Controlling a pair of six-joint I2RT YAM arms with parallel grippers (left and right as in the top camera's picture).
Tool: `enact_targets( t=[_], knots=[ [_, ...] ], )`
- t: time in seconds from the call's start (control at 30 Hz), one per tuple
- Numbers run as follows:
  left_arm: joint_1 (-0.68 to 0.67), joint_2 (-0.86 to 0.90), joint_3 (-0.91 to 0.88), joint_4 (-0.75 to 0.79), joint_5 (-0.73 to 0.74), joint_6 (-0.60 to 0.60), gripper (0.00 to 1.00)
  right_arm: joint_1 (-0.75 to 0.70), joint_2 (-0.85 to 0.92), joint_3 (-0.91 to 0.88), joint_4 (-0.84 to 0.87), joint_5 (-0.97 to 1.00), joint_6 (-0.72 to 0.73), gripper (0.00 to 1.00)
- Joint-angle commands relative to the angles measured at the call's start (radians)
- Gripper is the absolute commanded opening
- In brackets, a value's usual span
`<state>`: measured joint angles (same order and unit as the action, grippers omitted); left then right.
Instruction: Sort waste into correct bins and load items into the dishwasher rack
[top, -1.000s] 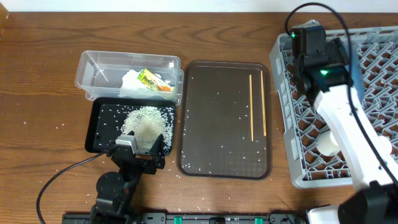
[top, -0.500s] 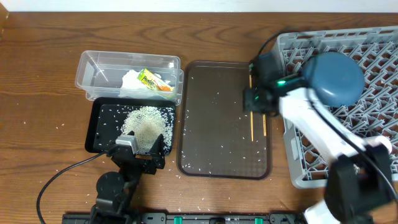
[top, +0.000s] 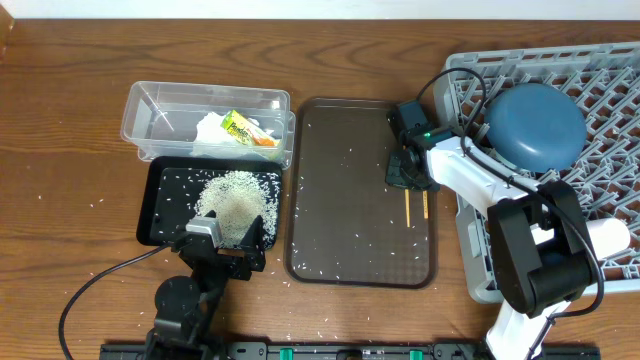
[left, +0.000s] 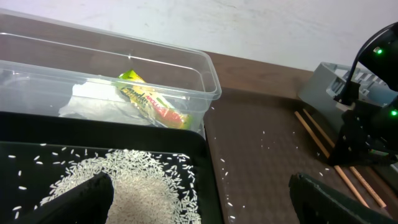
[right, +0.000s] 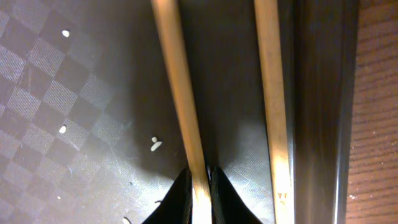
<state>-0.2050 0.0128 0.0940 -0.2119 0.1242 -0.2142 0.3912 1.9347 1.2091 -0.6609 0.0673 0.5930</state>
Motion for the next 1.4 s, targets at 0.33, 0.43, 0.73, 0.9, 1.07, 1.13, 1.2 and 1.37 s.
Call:
enact_targets(
  t=[0.33, 0.43, 0.73, 0.9, 1.07, 1.13, 1.2, 1.37],
  knots=[
    [-0.004, -0.008, -0.025, -0.007, -0.009, -0.012, 0.93, -0.001, 0.025, 0.008, 0.000, -0.040, -0.123, 0.01],
    [-0.004, -0.008, -0.025, -0.007, -0.009, -0.012, 0.93, -0.013, -0.047, 0.013, -0.008, -0.047, -0.174, 0.01],
    [-0.004, -0.008, -0.025, -0.007, -0.009, -0.012, 0.93, -0.166, -0.375, 0.013, -0.027, -0.028, -0.485, 0.01],
    [-0.004, -0.008, -0.025, -0.007, -0.009, -0.012, 0.93, -0.284, -0.403, 0.012, -0.021, -0.011, -0.591, 0.01],
    [-0.004, -0.008, -0.025, -0.007, -0.009, -0.012, 0.93, -0.365, -0.341, 0.006, 0.015, -0.011, -0.638, 0.01],
    [-0.004, -0.008, -0.025, -0.007, -0.009, -0.012, 0.93, -0.379, -0.310, 0.006, 0.019, 0.014, -0.665, 0.01],
    [-0.004, -0.008, -0.025, -0.007, -0.009, -0.012, 0.93, -0.379, -0.293, 0.007, 0.016, 0.022, -0.665, 0.09],
    [-0.004, -0.008, -0.025, -0.007, -0.009, -0.012, 0.93, -0.326, -0.338, 0.012, -0.021, -0.051, -0.615, 0.29]
  ],
)
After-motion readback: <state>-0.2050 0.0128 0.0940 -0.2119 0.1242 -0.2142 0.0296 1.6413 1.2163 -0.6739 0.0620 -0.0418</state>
